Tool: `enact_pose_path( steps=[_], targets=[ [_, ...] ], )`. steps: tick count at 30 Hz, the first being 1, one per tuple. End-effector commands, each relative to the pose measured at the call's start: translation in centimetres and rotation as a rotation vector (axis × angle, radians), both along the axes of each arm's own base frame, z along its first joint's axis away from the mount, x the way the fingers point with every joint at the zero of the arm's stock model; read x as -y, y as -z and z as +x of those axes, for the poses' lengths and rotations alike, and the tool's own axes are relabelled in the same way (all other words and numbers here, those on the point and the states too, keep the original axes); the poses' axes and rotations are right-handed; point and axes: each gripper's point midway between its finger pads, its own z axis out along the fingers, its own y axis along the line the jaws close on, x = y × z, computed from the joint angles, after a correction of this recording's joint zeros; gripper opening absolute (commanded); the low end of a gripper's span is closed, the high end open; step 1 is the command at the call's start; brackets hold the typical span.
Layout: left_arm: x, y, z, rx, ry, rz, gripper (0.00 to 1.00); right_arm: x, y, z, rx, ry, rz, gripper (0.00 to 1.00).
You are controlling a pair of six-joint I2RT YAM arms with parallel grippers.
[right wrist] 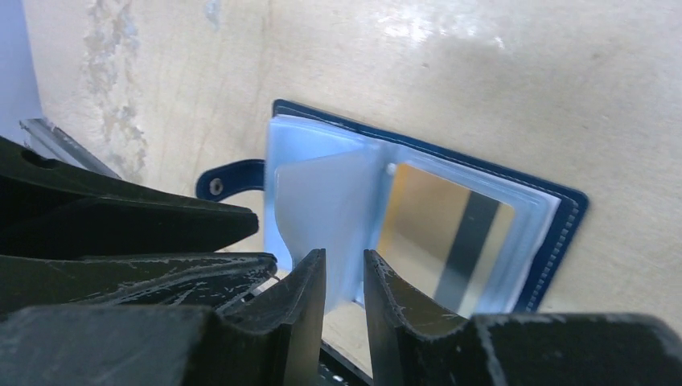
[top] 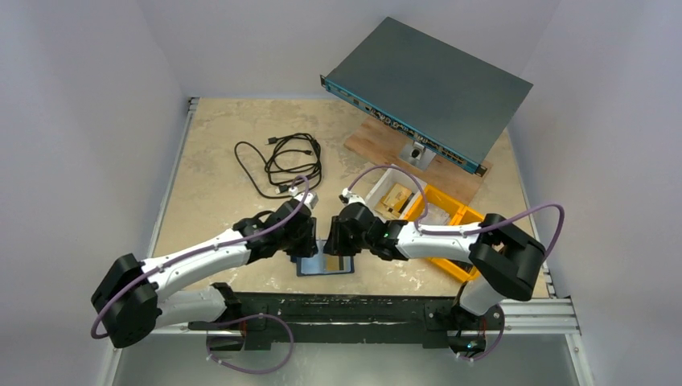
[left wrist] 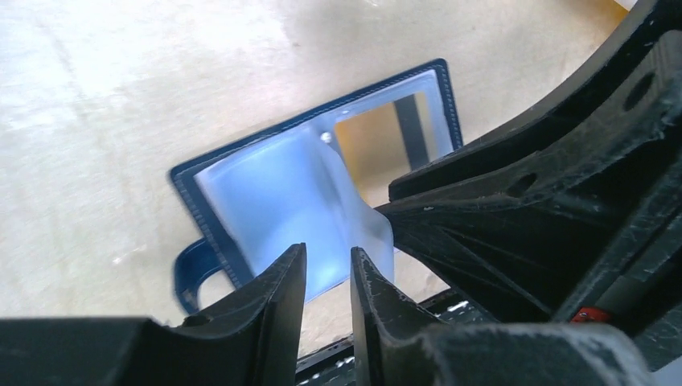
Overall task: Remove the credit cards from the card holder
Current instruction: Remove the credit card from the card holder.
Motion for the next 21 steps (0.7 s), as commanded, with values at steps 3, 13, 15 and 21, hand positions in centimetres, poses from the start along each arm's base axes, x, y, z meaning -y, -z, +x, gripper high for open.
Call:
enact_pose_path(
  steps=[3,13,15,21],
  targets=[
    [-3.7,-3.1,0.8,0.073,-0.139,0.094,0.27,-3.3,-1.7,0.1,0.028,-0.069,0.055,0.25],
    [-3.6,-4.7,-0.3,0.040,-0.149,0.025,0.25,-4.9,0.2,0.2,0.004,-0.105,0.016,0.24],
    [-2.7,-4.9,-0.4,0.021,-0.139,-0.013,0.25,-4.8,0.2,0.3,0.004,-0.103,0.012,0.24],
    [-0.1,-4.9,-0.3,-0.049,-0.125,-0.125,0.25,-4.1,-1.4,0.2,0.014,-0.077,0.038,0.25]
  ],
)
